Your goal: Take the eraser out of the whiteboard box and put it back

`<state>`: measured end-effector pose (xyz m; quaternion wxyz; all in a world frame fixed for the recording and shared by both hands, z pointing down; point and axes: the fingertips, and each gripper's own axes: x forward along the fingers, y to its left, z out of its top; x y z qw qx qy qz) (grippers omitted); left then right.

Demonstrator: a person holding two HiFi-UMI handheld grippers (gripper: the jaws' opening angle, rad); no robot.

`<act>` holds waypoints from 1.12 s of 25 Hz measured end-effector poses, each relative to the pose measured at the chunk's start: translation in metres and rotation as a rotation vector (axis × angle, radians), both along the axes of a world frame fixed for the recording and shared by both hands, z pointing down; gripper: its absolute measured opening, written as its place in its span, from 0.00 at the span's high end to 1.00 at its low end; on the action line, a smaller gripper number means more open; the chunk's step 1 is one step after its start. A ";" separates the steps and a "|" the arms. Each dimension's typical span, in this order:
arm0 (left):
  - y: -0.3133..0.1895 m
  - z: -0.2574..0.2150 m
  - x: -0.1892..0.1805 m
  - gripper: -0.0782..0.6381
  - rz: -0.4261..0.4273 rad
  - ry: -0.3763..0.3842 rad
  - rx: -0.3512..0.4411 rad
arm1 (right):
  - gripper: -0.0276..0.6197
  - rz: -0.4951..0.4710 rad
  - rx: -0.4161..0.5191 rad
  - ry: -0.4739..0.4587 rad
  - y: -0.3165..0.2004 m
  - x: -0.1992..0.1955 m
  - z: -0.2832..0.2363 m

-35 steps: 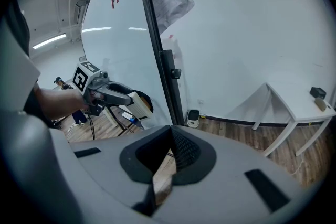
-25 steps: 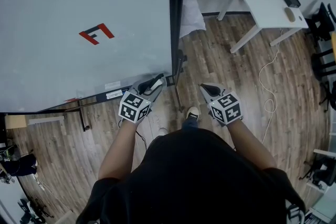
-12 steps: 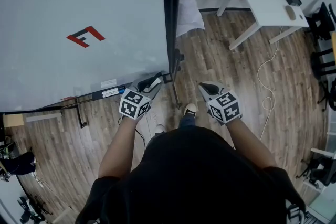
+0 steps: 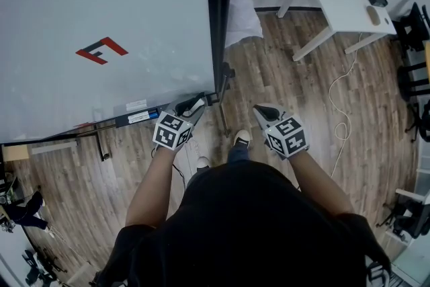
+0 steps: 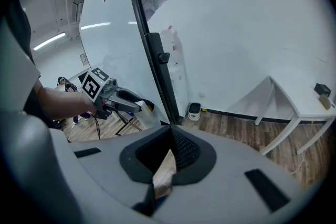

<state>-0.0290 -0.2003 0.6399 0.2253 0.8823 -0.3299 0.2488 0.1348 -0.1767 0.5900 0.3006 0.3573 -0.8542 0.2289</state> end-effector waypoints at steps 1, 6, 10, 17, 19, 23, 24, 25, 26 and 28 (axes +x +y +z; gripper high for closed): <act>0.000 0.002 0.000 0.67 0.001 -0.002 -0.003 | 0.97 0.001 -0.001 0.001 0.000 0.000 0.000; -0.002 0.013 0.002 0.67 0.004 -0.008 -0.018 | 0.97 0.005 -0.006 0.004 0.000 0.001 0.003; -0.002 0.019 0.003 0.67 0.006 -0.012 -0.028 | 0.97 0.007 -0.012 0.007 0.002 0.002 0.007; -0.004 0.027 0.004 0.67 0.012 -0.014 -0.044 | 0.97 0.016 -0.018 0.006 0.003 0.004 0.009; -0.003 0.028 0.005 0.67 0.013 -0.012 -0.046 | 0.97 0.017 -0.018 0.006 0.003 0.004 0.010; -0.004 0.029 0.007 0.66 0.022 -0.015 -0.047 | 0.97 0.019 -0.022 0.006 0.003 0.004 0.011; -0.004 0.029 0.007 0.66 0.025 -0.016 -0.047 | 0.97 0.018 -0.023 0.006 0.003 0.003 0.012; -0.004 0.029 0.007 0.66 0.027 -0.016 -0.049 | 0.97 0.017 -0.024 0.005 0.003 0.002 0.012; -0.004 0.029 0.008 0.66 0.029 -0.016 -0.051 | 0.96 0.016 -0.024 0.005 0.003 0.002 0.012; -0.004 0.029 0.008 0.65 0.033 -0.016 -0.056 | 0.97 0.015 -0.024 0.005 0.004 0.001 0.012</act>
